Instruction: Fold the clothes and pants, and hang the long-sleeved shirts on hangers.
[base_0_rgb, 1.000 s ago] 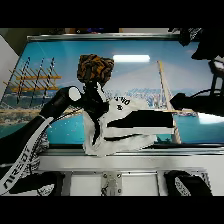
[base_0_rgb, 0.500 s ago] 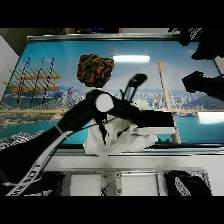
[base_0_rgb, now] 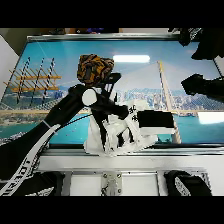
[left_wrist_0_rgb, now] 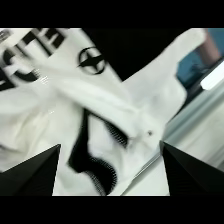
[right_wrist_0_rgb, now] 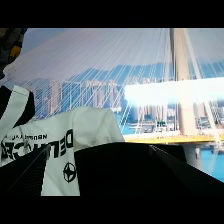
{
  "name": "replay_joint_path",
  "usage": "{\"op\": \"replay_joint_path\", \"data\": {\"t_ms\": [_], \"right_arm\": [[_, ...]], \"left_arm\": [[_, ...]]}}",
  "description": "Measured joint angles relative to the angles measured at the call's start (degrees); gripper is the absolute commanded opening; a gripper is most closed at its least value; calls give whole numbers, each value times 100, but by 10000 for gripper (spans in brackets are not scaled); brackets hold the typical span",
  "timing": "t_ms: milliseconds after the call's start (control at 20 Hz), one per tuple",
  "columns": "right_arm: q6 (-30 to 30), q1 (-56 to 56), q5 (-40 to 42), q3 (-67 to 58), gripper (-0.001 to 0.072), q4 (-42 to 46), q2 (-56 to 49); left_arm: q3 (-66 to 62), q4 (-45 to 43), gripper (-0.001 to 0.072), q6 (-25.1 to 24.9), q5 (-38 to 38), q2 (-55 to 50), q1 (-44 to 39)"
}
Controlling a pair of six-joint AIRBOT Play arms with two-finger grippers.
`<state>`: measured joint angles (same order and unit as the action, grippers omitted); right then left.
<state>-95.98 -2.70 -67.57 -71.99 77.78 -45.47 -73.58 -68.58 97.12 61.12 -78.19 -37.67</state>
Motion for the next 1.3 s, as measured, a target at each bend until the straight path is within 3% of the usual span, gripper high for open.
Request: {"op": "replay_joint_path", "data": {"t_ms": [200, 400, 700, 750, 800, 900, 950, 1000, 1300], "right_arm": [[0, 0, -59, 2, 677, -22, -20], [-2, 0, -214, 17, 677, -48, -24], [-2, 0, -485, 160, 677, -63, -24], [-2, 0, -538, 225, 677, -63, -24], [-2, 0, -586, 308, 676, -66, -24], [-2, 4, -721, 560, 677, -90, -24], [0, 15, -765, 708, 677, -114, -24], [0, 46, -813, 892, 677, -157, -24], [44, 1036, -601, 2297, 676, -433, -68]], "left_arm": [[1158, -367, 683, 256, -238, 142, 173], [1624, -201, 683, 339, -638, -111, 177], [1670, 509, 681, 22, -872, -575, 149], [1626, 592, 590, -37, -892, -629, 140], [1576, 662, 444, -79, -894, -673, 136], [1480, 750, 427, -144, -894, -721, 160], [1445, 769, 370, -164, -890, -737, 179], [1423, 782, 14, -168, -883, -752, 190], [1370, 702, 16, -260, -776, -509, 404]]}}
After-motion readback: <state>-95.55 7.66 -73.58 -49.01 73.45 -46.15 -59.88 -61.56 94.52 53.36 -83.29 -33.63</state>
